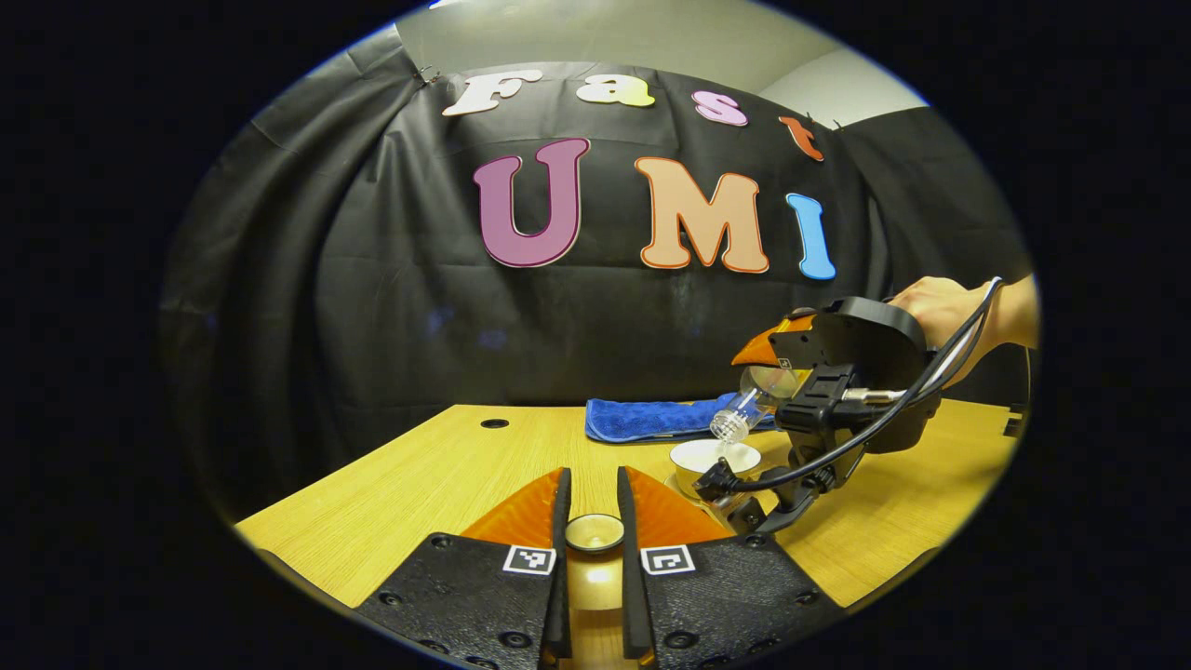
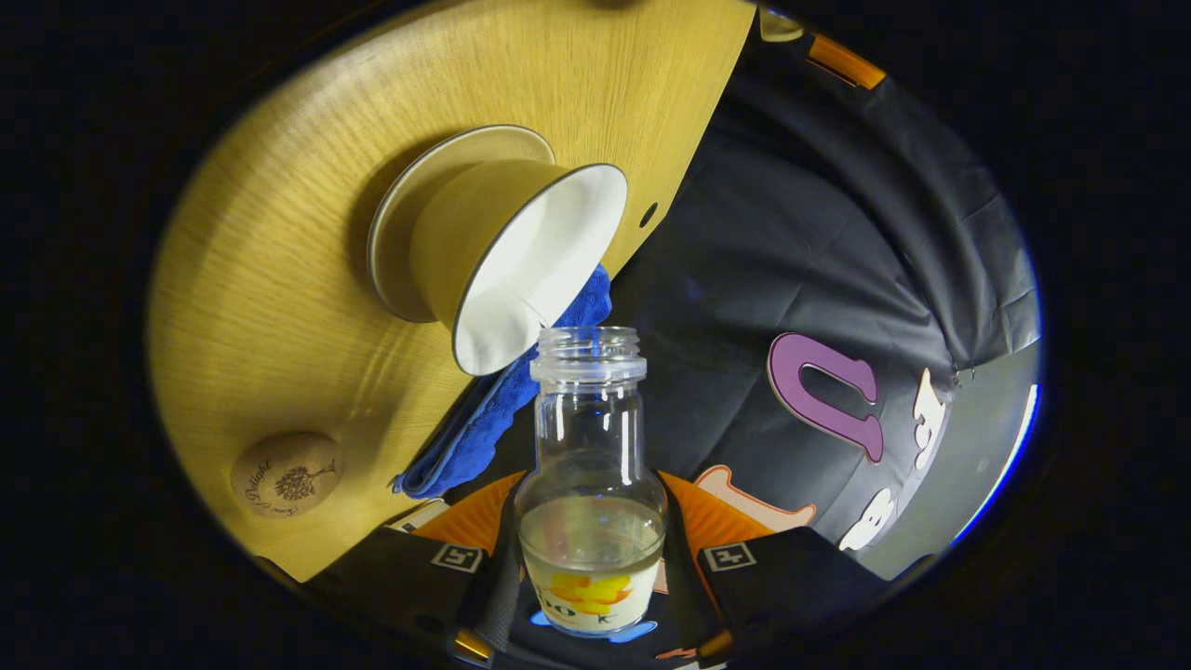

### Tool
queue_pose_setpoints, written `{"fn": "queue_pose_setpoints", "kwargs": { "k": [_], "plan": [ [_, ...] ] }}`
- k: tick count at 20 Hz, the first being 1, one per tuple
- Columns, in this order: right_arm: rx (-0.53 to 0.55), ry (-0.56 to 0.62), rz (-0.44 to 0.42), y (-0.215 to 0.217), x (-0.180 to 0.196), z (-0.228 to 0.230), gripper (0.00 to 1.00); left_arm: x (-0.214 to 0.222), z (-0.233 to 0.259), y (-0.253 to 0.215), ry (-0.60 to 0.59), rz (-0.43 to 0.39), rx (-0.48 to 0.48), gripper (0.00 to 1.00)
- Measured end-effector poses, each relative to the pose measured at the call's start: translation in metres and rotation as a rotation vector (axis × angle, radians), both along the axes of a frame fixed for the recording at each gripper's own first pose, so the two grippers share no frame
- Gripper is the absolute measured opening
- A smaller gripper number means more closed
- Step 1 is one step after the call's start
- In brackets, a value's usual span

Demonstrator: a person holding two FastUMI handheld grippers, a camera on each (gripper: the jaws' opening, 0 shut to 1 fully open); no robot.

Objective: Open the teacup lid with one hand, grasp the water bottle and pour water into the teacup with the other hand; after pouring, place the water bottle on the coaster and then close the teacup lid.

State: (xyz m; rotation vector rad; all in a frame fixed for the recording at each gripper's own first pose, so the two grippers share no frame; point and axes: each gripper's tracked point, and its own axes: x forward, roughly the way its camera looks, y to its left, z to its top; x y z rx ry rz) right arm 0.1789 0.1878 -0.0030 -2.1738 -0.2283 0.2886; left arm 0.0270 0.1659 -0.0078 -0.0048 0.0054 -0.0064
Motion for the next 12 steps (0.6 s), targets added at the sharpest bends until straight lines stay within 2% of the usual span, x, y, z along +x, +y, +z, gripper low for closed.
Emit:
{"fn": "queue_pose_setpoints", "kwargs": {
  "k": [9, 12],
  "plan": [
    [0.025, 0.022, -0.003, 0.004, -0.004, -0.006, 0.72, -0.001, 0.001, 0.002, 0.0, 0.005, 0.0, 0.19],
    [0.105, 0.102, -0.049, -0.004, -0.001, -0.019, 0.7, -0.001, 0.0, 0.003, 0.001, 0.01, 0.0, 0.19]
  ]
}}
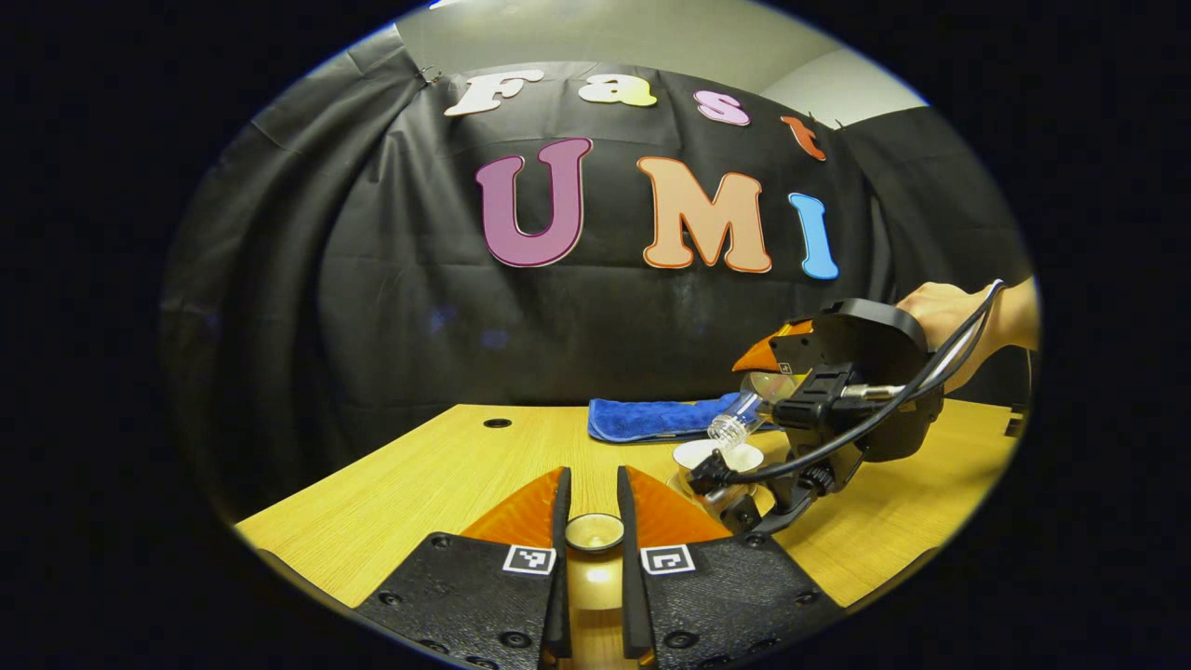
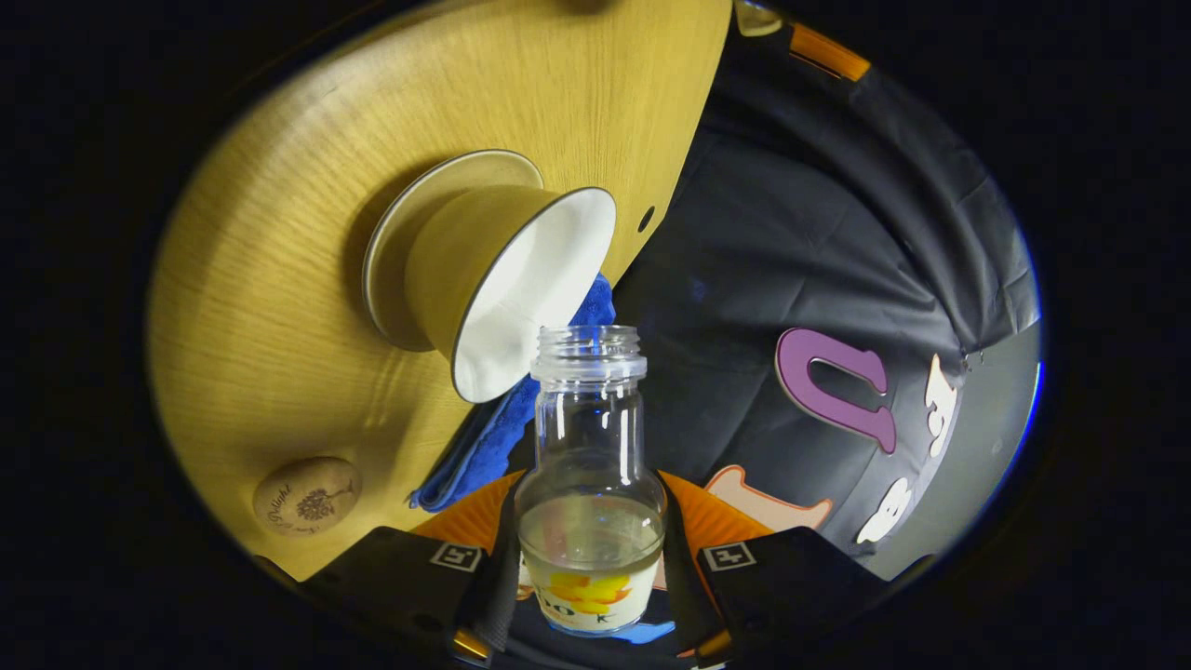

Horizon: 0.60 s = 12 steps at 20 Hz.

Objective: Open the teacup lid with one hand, grasp the water bottle and pour water into the teacup with the other hand; after pouring, place the water bottle on the coaster and then close the teacup lid.

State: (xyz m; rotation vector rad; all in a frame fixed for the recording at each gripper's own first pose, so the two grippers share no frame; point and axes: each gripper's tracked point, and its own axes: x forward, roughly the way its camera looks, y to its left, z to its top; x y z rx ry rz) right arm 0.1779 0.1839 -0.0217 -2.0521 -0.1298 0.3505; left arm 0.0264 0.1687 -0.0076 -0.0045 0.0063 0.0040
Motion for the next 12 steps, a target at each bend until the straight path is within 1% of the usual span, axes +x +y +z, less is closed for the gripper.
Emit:
{"fn": "queue_pose_setpoints", "kwargs": {
  "k": [3, 5, 6, 7, 9, 10, 11, 12],
  "plan": [
    [0.15, 0.101, -0.066, -0.007, -0.003, -0.004, 0.68, -0.001, 0.0, 0.0, 0.0, 0.001, -0.001, 0.19],
    [0.266, 0.181, -0.109, -0.01, -0.008, -0.004, 0.72, -0.001, 0.001, 0.0, -0.001, 0.001, 0.0, 0.19],
    [0.346, 0.221, -0.126, -0.01, -0.01, -0.001, 0.73, -0.001, 0.0, 0.0, -0.001, 0.001, 0.0, 0.19],
    [0.445, 0.263, -0.149, -0.01, -0.012, 0.004, 0.74, -0.001, 0.0, 0.0, -0.001, 0.001, 0.0, 0.19],
    [0.697, 0.355, -0.197, -0.011, -0.015, 0.013, 0.7, 0.0, 0.001, 0.0, -0.001, 0.001, 0.0, 0.19],
    [0.829, 0.387, -0.22, -0.014, -0.015, 0.021, 0.67, 0.0, 0.0, 0.0, -0.001, 0.001, -0.001, 0.19],
    [0.956, 0.409, -0.237, -0.021, -0.013, 0.031, 0.71, 0.0, 0.001, 0.0, -0.001, 0.001, -0.001, 0.19],
    [1.076, 0.428, -0.251, -0.032, -0.013, 0.037, 0.68, 0.0, 0.0, 0.0, -0.002, 0.001, 0.001, 0.19]
  ]
}}
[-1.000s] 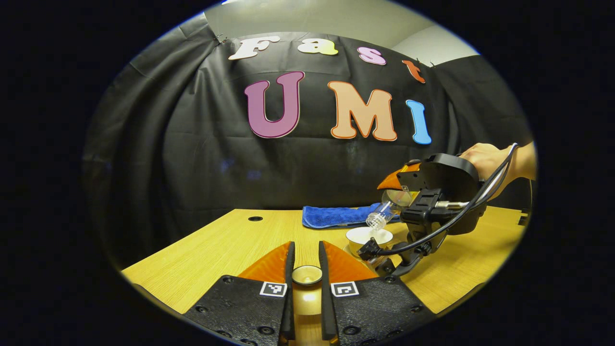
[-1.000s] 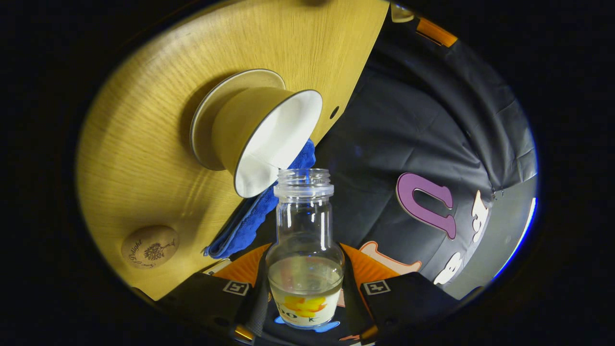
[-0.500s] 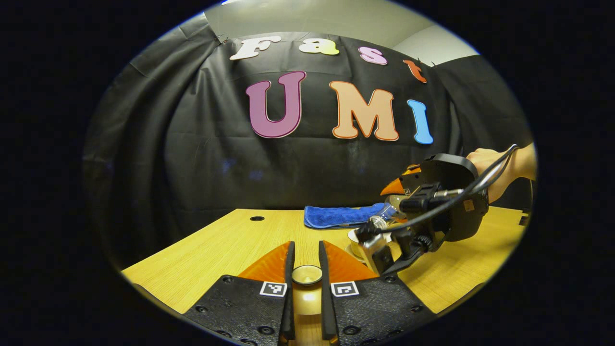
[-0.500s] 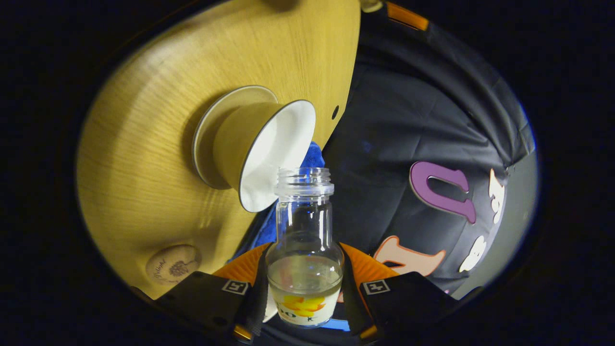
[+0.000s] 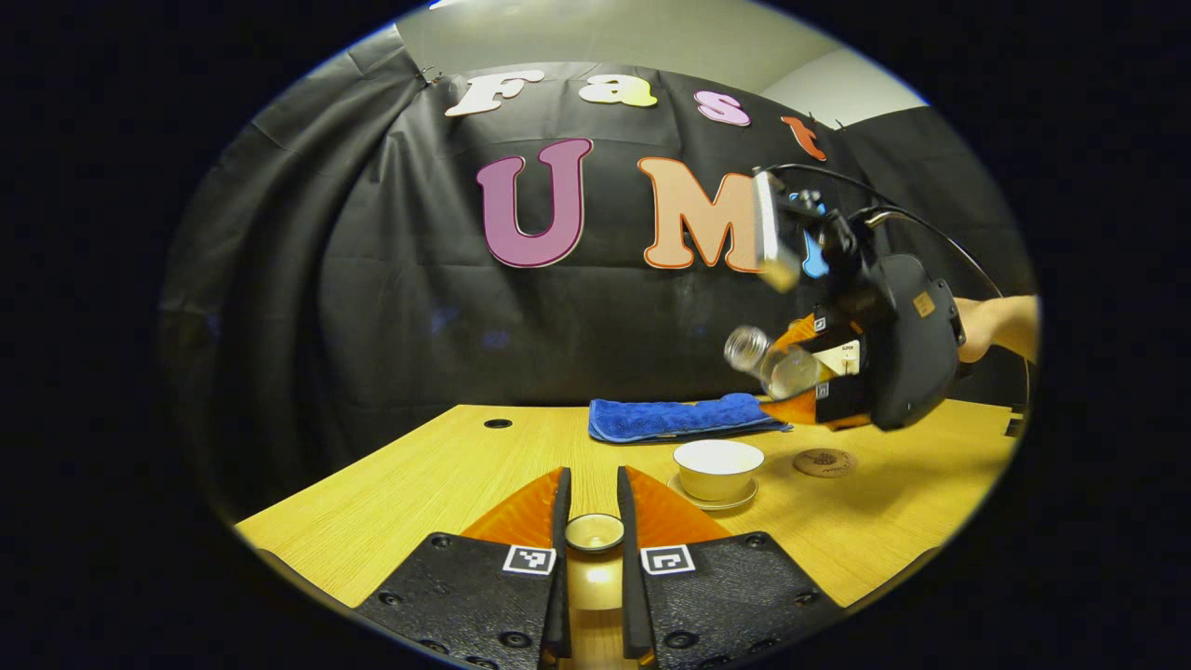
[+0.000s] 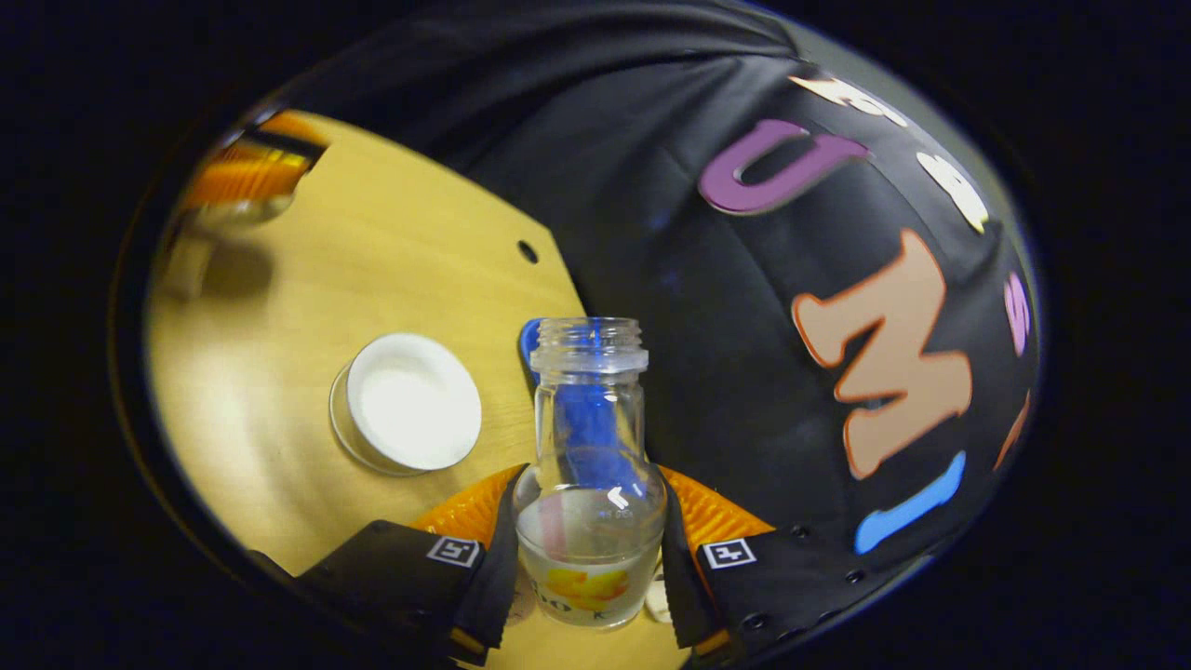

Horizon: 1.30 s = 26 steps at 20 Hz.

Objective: Open the teacup lid with one hand, grasp the water bottle and pour water into the teacup with the other hand; after pouring, place the water bottle on the coaster and then close the teacup lid.

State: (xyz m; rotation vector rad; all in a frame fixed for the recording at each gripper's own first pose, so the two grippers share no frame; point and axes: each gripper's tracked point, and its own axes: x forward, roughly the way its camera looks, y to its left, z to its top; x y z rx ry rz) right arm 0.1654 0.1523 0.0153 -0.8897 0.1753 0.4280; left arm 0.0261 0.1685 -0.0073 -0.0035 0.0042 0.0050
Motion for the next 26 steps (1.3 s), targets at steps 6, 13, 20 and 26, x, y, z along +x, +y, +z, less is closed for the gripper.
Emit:
{"fn": "queue_pose_setpoints", "kwargs": {
  "k": [6, 13, 20, 26],
  "plan": [
    [0.677, 0.107, -0.209, -0.057, 0.011, 0.016, 0.68, 0.0, 0.0, 0.001, -0.001, 0.009, 0.001, 0.19],
    [0.928, -0.007, -0.268, -0.069, 0.018, 0.022, 0.72, 0.001, -0.001, 0.002, 0.0, 0.014, 0.0, 0.19],
    [0.909, -0.049, -0.277, -0.071, 0.023, 0.017, 0.71, 0.0, 0.0, 0.002, 0.0, 0.015, 0.0, 0.19],
    [0.912, -0.041, -0.299, -0.072, 0.024, 0.008, 0.71, 0.0, 0.0, 0.002, 0.0, 0.015, 0.0, 0.19]
  ]
}}
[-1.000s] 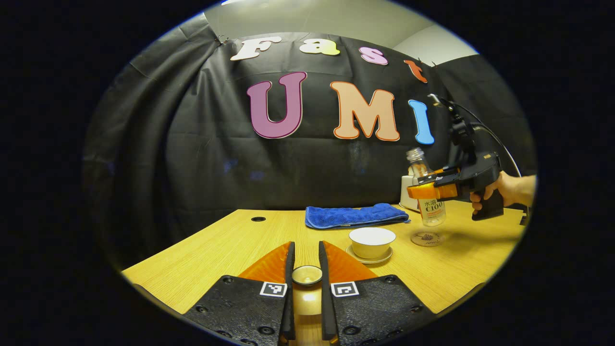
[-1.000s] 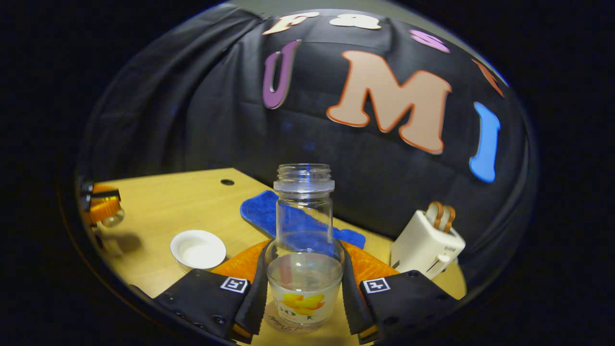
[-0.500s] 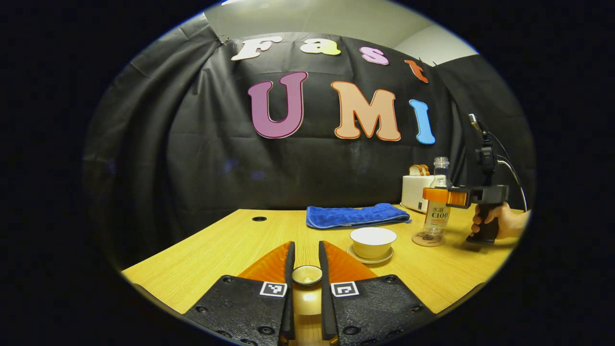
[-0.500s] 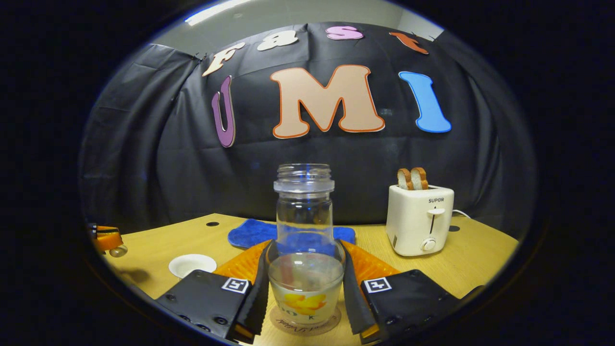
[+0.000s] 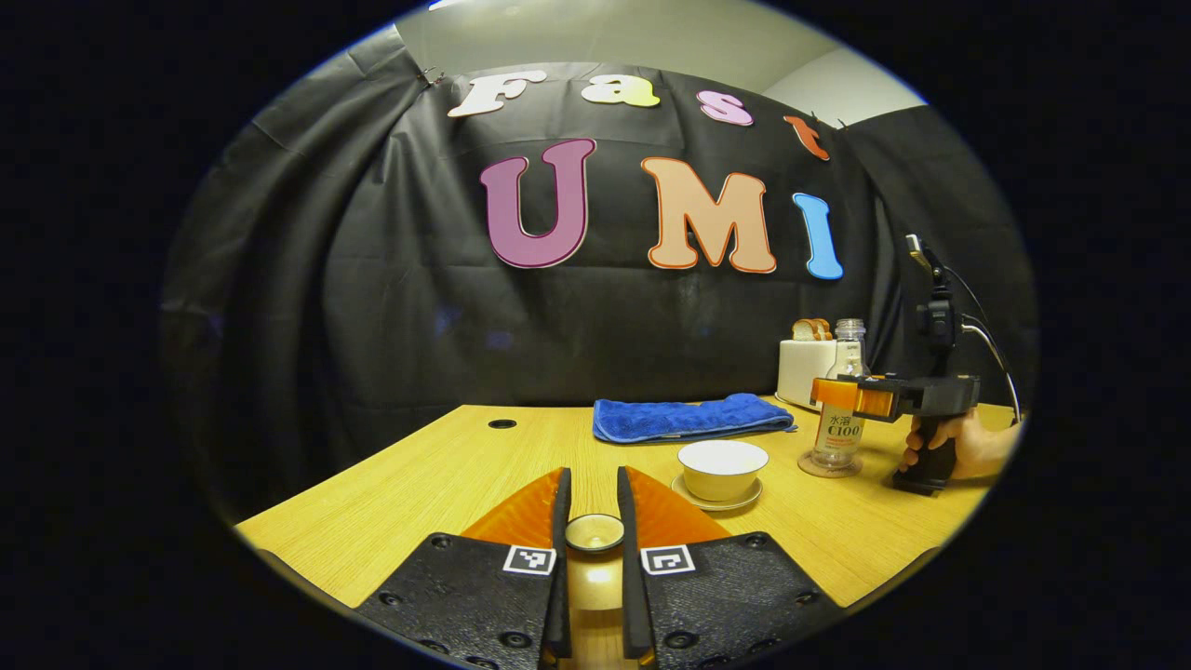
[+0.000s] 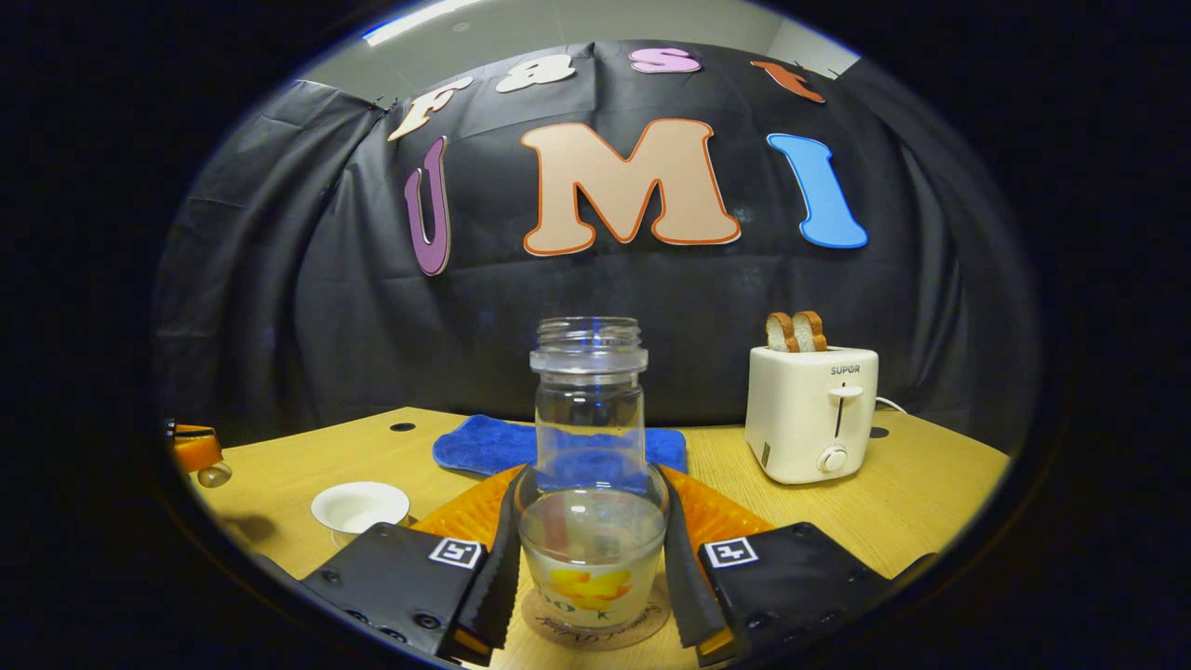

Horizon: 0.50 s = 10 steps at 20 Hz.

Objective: Open the teacup lid with one hand, grasp the water bottle and pour water into the teacup with the other hand; after pouring, place the water bottle on the coaster and then close the teacup lid.

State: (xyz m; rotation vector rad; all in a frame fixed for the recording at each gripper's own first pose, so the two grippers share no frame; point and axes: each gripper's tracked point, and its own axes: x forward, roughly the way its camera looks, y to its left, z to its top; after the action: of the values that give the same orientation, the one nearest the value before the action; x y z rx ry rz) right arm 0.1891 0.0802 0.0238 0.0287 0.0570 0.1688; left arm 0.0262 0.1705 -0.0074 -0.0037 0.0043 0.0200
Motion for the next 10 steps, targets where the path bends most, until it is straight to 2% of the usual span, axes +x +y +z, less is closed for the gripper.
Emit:
{"fn": "queue_pose_setpoints", "kwargs": {
  "k": [6, 10],
  "plan": [
    [-0.013, -0.06, -0.005, 0.0, -0.0067, 0.0037, 0.73, 0.0, 0.0004, 0.0001, 0.0, 0.0, 0.001, 0.19],
    [-0.014, -0.056, -0.012, 0.0012, -0.0057, 0.0003, 0.72, 0.0005, -0.0001, 0.0004, 0.0, 0.003, 0.001, 0.19]
  ]
}}
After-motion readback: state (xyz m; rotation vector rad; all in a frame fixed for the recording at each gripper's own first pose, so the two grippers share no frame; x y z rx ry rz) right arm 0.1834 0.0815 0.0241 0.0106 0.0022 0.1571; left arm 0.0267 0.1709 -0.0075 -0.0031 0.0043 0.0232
